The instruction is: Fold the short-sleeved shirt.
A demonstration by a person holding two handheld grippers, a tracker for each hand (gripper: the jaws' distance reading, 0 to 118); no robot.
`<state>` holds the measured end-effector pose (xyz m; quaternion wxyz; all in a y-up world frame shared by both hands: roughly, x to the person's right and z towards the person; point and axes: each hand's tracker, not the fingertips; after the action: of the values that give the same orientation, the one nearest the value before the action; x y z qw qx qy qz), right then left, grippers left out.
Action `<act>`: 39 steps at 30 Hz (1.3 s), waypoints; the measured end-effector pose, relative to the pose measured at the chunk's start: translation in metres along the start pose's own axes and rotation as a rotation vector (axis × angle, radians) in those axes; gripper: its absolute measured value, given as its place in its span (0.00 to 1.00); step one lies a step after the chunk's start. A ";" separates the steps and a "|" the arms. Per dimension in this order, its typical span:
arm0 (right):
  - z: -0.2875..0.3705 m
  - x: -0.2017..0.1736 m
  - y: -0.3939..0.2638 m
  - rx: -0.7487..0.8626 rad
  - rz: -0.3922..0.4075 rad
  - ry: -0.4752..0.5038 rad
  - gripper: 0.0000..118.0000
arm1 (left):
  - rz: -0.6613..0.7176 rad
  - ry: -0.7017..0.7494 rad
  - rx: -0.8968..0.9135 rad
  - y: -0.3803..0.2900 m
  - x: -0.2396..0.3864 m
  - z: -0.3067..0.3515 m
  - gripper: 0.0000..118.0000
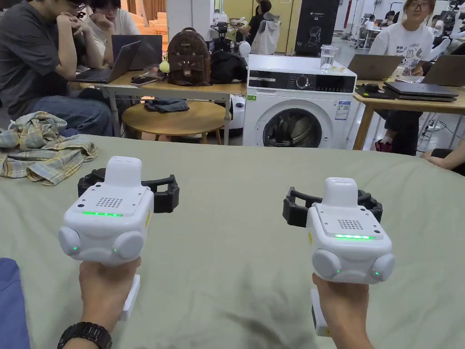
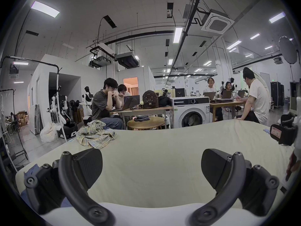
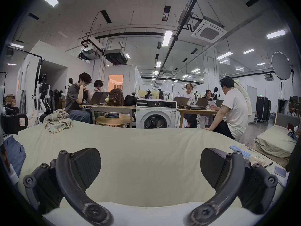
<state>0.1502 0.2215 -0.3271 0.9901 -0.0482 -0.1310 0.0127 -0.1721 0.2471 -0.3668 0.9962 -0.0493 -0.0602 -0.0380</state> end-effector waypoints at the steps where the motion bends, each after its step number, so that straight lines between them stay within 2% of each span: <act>1: 0.000 0.000 0.000 0.002 -0.001 -0.001 0.97 | 0.003 -0.002 0.003 0.000 0.000 0.000 1.00; 5: 0.002 -0.001 0.001 0.011 -0.002 -0.002 0.76 | 0.010 -0.004 0.012 0.001 0.001 0.002 0.93; 7: 0.001 -0.001 0.002 0.009 -0.011 -0.003 0.63 | 0.010 -0.012 0.010 0.002 0.001 0.002 0.91; 8: 0.001 -0.001 0.002 0.011 -0.015 -0.007 0.52 | 0.008 -0.013 0.011 0.001 0.002 0.003 0.88; 9: 0.002 0.000 0.002 0.014 -0.015 -0.011 0.35 | 0.002 -0.016 0.013 0.001 0.003 0.003 0.83; 11: 0.002 0.000 0.002 0.014 -0.010 -0.017 0.15 | -0.008 -0.027 0.011 0.001 0.004 0.004 0.66; 13: 0.002 0.001 0.002 0.011 -0.013 -0.023 0.13 | -0.014 -0.038 0.019 0.000 0.005 0.006 0.58; 14: 0.003 0.002 0.002 0.011 -0.018 -0.022 0.11 | -0.022 -0.040 0.018 0.001 0.006 0.006 0.49; 15: 0.003 0.004 0.001 0.015 -0.023 -0.017 0.05 | -0.032 -0.032 0.019 0.000 0.008 0.007 0.30; 16: 0.003 0.004 0.001 0.015 -0.023 -0.014 0.00 | -0.034 -0.028 0.020 0.000 0.008 0.007 0.16; 17: 0.004 0.004 0.001 0.018 -0.019 -0.015 0.00 | -0.037 -0.021 0.021 0.000 0.009 0.007 0.04; 18: 0.005 0.004 0.001 0.019 -0.013 -0.017 0.00 | -0.050 0.021 0.025 -0.001 0.010 0.008 0.00; 23: 0.007 0.004 -0.001 0.013 -0.021 0.019 0.00 | -0.011 0.032 0.036 -0.003 0.007 0.011 0.00; 29: 0.008 0.002 -0.002 -0.004 -0.029 0.011 0.00 | 0.007 0.046 0.018 -0.004 0.002 0.014 0.00; 35: 0.008 0.003 0.000 -0.025 -0.075 -0.004 0.00 | 0.034 0.024 0.011 0.001 -0.005 0.018 0.00; 39: 0.011 0.001 0.001 -0.019 -0.048 0.006 0.00 | 0.054 0.021 -0.012 0.002 -0.013 0.019 0.00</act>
<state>0.1479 0.2238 -0.3165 0.9901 -0.0543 -0.1292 -0.0124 -0.1874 0.2524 -0.3501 0.9972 -0.0567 -0.0483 -0.0118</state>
